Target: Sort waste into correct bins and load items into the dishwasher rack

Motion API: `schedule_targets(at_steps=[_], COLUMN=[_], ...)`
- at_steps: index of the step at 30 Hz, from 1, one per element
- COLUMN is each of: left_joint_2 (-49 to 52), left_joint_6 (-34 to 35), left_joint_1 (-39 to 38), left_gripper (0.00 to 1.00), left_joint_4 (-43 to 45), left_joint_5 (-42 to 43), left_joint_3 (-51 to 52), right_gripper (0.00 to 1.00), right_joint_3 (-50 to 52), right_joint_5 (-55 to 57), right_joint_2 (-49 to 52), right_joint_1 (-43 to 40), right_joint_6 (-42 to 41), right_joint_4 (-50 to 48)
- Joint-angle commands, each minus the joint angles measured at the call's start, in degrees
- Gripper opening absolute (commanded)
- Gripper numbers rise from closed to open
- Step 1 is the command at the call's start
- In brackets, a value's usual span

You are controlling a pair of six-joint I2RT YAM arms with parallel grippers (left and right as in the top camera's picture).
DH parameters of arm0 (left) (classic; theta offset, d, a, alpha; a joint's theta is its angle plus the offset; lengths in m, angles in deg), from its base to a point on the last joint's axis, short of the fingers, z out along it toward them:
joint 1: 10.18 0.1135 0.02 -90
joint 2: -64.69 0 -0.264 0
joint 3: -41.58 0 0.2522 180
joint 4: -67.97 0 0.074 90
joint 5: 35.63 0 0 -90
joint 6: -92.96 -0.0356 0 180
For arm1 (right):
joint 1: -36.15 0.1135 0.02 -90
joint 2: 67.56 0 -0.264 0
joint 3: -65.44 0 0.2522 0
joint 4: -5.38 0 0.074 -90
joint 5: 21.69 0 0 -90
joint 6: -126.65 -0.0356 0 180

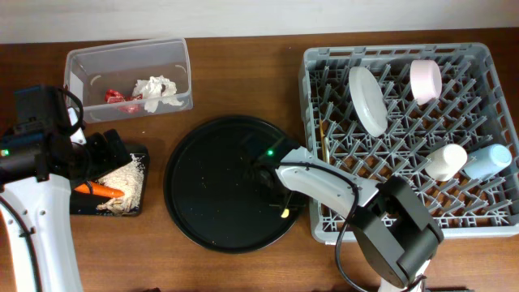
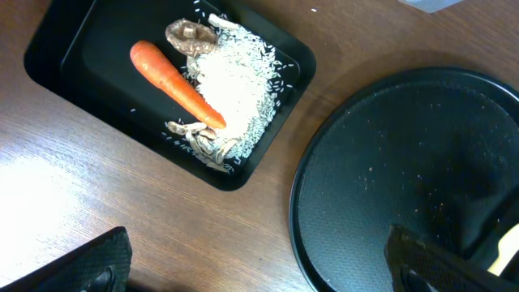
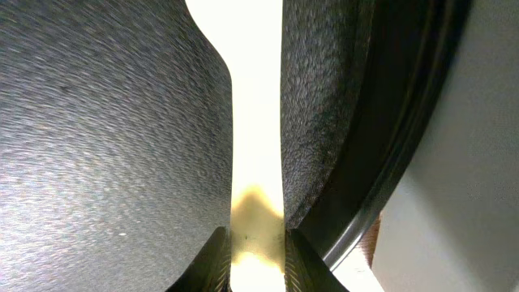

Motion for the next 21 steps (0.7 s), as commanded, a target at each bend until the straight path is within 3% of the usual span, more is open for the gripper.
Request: schedule_targets(at_steps=[1,5,8,9,10,12,13,14,16,21], left_joint_2=[-0.24,-0.24,-0.24,-0.24,-0.24,-0.24,-0.24,-0.24,-0.24,-0.24], left_joint_6=[0.09,0.09,0.07,0.09,0.09,0.09,0.09,0.09,0.09,0.09], left_joint_1=[0.31,0.31,0.31,0.31,0.31,0.31,0.31,0.31,0.31,0.31], left_gripper=[0.99,0.99,0.99,0.99,0.99,0.99,0.99,0.99,0.99,0.99], left_joint_4=[-0.02,-0.02,-0.02,0.00,0.07,-0.02,0.00,0.00,-0.02,0.09], left_joint_5=[0.39,0.39,0.39,0.39,0.39,0.39,0.42,0.42,0.42,0.42], left_joint_3=[0.15,0.15,0.15,0.15,0.15,0.15,0.15,0.15,0.15,0.15], right_gripper=[0.19,0.19,0.19,0.23,0.28,0.35,0.59,0.66,0.74,0.74], right_joint_3=[-3.93,-15.17,-17.88,-17.88,-17.88,-17.88,-17.88,-17.88,-17.77,-17.77], right_joint_5=[3.30,8.76,8.44,7.28,3.48,2.82,2.82,2.84,2.86,2.78], right_joint_2=[-0.79,-1.11,-1.11,-1.11,-1.11,-1.09,-1.09,-1.07,-0.33,3.21], right_joint_1=[0.55,0.11,-1.73,-1.75,-1.60,-1.77,-1.75,-1.77,-1.77,-2.91], right_joint_6=[0.90,3.72,5.40,10.45,25.38,43.21,53.88,57.61,57.96,60.92], right_joint_4=[2.10,10.25,11.10,9.51,5.46,2.60,0.61,-1.97,-9.46,-18.43])
